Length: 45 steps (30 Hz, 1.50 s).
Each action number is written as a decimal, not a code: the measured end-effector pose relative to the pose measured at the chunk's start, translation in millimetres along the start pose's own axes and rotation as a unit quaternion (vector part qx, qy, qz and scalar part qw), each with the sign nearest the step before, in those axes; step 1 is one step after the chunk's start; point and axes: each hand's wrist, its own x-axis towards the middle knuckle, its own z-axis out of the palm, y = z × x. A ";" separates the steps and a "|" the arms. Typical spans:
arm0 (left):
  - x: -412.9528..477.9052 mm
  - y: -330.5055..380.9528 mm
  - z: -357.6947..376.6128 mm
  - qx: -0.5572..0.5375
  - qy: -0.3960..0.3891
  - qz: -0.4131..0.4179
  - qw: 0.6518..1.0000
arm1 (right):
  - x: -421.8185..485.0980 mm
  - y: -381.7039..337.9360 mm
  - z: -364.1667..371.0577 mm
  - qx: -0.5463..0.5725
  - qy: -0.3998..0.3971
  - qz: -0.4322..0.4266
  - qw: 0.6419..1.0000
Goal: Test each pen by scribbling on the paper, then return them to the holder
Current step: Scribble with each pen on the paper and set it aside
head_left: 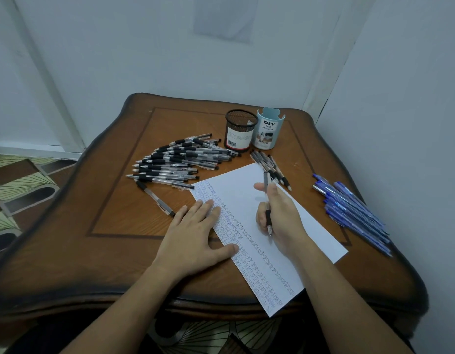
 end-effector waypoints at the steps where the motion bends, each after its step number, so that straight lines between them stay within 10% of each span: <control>1: -0.4 0.6 -0.8 0.001 -0.002 -0.001 1.000 | -0.6 -1.4 1.1 -0.018 -0.004 -0.006 1.000; 16: -1.5 1.5 -4.0 -0.009 -0.004 -0.001 1.000 | 26.6 -20.8 -6.6 -0.068 0.008 -0.021 0.997; 24: -1.4 0.1 -4.2 -0.015 -0.005 0.003 1.000 | 109.4 -49.0 -39.2 -0.432 0.075 -0.078 0.895; 39: -0.9 0.2 -3.2 -0.028 -0.002 0.004 1.000 | 124.7 -31.2 -48.6 -0.472 0.061 -0.066 0.877; 45: -1.7 -1.0 -2.5 -0.027 0.003 0.005 1.000 | 122.4 -37.7 -11.5 -0.554 0.026 -0.165 0.815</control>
